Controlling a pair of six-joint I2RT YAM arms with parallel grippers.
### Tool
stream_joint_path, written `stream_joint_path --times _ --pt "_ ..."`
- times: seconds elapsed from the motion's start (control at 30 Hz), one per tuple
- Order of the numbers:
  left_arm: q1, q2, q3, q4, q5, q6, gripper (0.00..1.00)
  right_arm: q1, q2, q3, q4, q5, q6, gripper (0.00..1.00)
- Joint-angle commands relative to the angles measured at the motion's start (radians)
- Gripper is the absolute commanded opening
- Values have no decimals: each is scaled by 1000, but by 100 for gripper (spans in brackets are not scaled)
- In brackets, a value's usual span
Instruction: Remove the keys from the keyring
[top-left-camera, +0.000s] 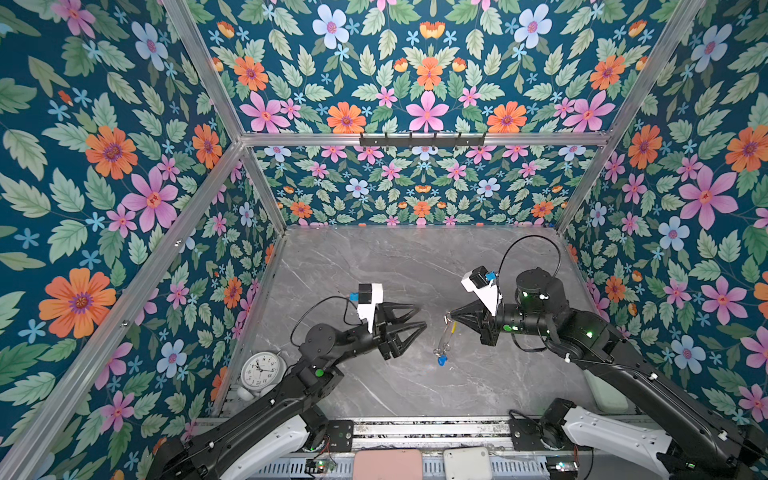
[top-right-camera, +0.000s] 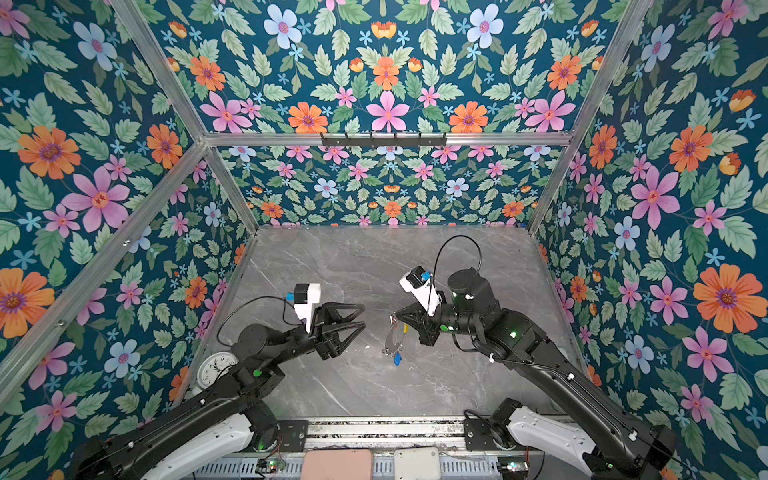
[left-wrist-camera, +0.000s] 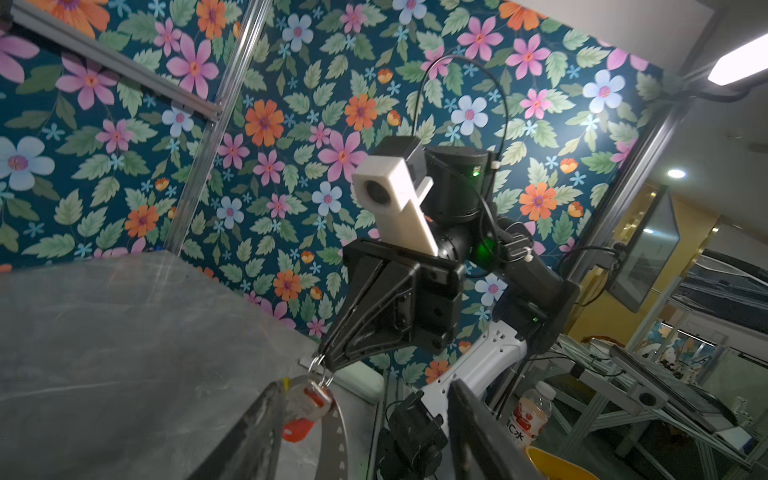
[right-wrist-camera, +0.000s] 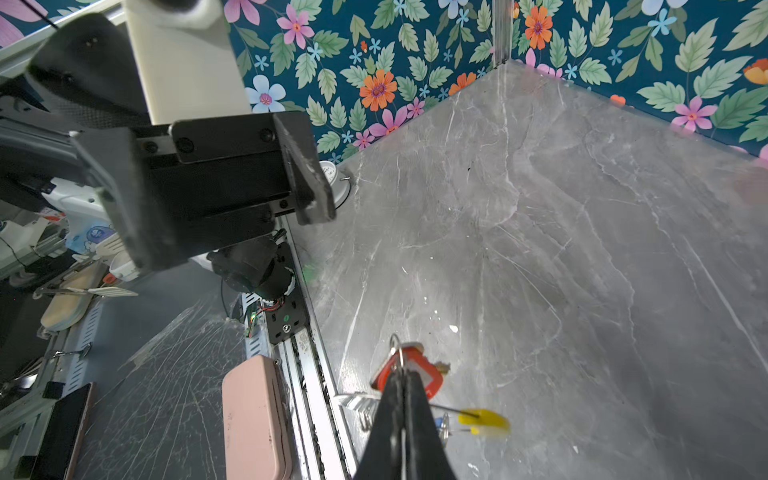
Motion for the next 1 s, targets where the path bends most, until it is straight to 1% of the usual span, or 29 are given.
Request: stream_joint_path --times 0.0,0.03,0.1,0.27,0.3,0.47,0.7,0.77,0.83,0.93,0.97 --pt "1 40 47 -164 77 -6 56 2 -3 -6 21 -63 -36 0" --pt "0 50 63 -182 83 -11 52 0 -6 -9 25 -77 -41 0" --pt "0 67 91 -221 100 -23 49 1 -12 -17 34 -101 -52 0" --pt "1 86 132 -250 133 -62 50 6 -16 -24 48 -147 -68 0" --pt "0 94 139 -255 145 -67 49 8 -17 -27 54 -150 -69 0" --pt "1 117 153 -266 181 -76 44 16 -11 -20 61 -145 -67 0" --pt "-2 119 151 -249 207 -75 27 49 18 -3 64 -116 -74 0" --pt "-1 116 150 -248 207 -75 25 51 26 0 65 -111 -75 0" --pt "-2 114 150 -250 206 -72 20 52 31 1 65 -105 -76 0" --pt "-2 111 150 -266 198 -64 19 52 34 -2 72 -97 -76 0" --pt "-1 109 150 -275 193 -60 20 52 32 -3 74 -94 -75 0"
